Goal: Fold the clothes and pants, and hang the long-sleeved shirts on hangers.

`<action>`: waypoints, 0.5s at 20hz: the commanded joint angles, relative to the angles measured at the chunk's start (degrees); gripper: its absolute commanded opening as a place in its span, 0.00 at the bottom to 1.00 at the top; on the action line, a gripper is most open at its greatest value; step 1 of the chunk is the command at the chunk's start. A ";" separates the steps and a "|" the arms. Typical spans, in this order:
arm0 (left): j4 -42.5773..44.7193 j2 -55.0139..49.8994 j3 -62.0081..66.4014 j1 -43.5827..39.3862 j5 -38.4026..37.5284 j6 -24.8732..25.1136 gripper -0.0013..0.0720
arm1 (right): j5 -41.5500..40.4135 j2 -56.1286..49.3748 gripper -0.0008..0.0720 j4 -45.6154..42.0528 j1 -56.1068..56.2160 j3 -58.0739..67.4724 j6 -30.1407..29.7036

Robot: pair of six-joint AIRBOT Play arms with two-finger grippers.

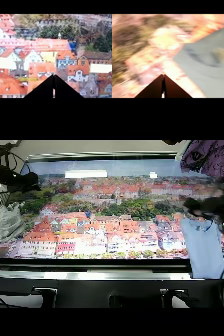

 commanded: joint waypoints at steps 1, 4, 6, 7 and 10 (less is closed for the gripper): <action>5.29 3.58 -4.09 0.07 2.73 3.89 0.04 | 5.16 -4.50 0.06 2.40 18.80 1.46 -2.86; 6.08 9.73 -14.67 0.11 8.92 6.88 0.04 | 5.25 -6.60 0.06 2.34 27.96 1.46 -2.86; 6.12 12.79 -19.54 0.11 10.78 7.26 0.04 | 6.10 -6.71 0.06 2.29 31.01 1.46 -2.86; 6.36 14.01 -21.16 0.11 11.30 7.26 0.04 | 6.73 -6.69 0.06 2.29 31.67 1.46 -2.86; 7.61 15.23 -22.12 0.11 9.07 7.19 0.05 | 8.57 -6.67 0.06 1.46 31.87 1.49 -2.86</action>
